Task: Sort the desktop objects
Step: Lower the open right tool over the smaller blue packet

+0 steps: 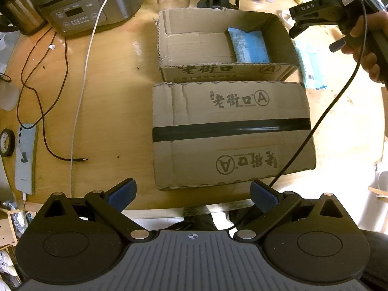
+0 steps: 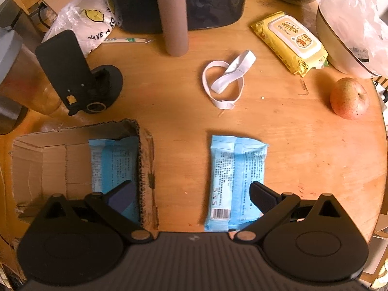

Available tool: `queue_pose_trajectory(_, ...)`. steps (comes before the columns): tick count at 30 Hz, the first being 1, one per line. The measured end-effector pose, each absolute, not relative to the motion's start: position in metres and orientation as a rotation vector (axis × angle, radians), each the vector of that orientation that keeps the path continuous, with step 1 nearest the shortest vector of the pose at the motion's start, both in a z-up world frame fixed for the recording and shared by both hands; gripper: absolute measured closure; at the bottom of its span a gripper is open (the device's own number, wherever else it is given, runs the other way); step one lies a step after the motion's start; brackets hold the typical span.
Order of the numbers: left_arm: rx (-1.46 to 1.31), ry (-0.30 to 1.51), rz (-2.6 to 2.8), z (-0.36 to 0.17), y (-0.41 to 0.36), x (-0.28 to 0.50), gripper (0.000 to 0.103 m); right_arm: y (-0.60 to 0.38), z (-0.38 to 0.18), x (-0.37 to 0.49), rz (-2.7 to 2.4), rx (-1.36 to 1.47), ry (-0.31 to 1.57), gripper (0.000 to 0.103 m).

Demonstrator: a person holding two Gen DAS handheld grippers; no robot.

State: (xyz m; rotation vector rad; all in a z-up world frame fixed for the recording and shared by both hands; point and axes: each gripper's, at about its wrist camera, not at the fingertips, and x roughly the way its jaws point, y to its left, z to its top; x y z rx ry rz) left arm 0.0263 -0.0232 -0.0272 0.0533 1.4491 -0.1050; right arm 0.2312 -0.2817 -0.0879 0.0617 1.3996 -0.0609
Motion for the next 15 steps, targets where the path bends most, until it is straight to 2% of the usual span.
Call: queue_pose_trajectory(15,0.057,1.452,-0.11,-0.028,-0.04,0.029,0.0,-0.307,-0.091,0.231,-0.08,0.072,1.405,0.0)
